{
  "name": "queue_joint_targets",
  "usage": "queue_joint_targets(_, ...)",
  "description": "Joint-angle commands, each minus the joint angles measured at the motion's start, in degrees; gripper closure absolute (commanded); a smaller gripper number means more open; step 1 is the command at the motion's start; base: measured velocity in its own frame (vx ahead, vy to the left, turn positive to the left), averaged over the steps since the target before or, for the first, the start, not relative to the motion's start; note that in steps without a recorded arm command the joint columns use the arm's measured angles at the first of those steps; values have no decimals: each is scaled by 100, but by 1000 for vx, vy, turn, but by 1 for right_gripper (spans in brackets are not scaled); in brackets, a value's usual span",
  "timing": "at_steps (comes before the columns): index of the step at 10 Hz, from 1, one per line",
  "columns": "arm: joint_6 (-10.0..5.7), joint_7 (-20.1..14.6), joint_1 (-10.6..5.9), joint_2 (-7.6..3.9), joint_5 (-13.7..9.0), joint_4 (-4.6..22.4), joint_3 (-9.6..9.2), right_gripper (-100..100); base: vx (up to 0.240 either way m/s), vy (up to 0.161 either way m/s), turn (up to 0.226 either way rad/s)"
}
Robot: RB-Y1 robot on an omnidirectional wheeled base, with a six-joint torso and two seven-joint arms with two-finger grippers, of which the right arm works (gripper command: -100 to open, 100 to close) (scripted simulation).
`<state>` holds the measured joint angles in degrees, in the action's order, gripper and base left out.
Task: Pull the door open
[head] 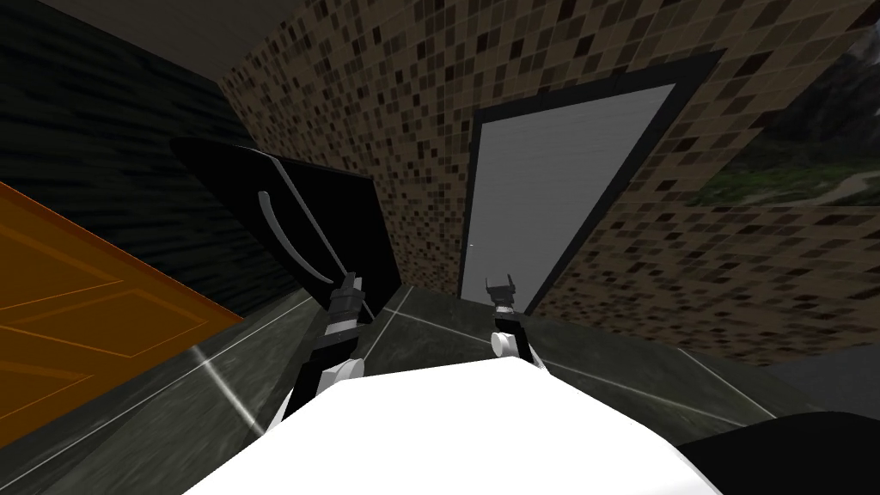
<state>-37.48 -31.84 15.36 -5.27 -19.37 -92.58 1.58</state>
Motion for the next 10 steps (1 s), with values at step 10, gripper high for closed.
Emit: queue_joint_targets(10, -392, -1065, -506, -84, -778, 1517, 29, -100, 98, -22, 74)
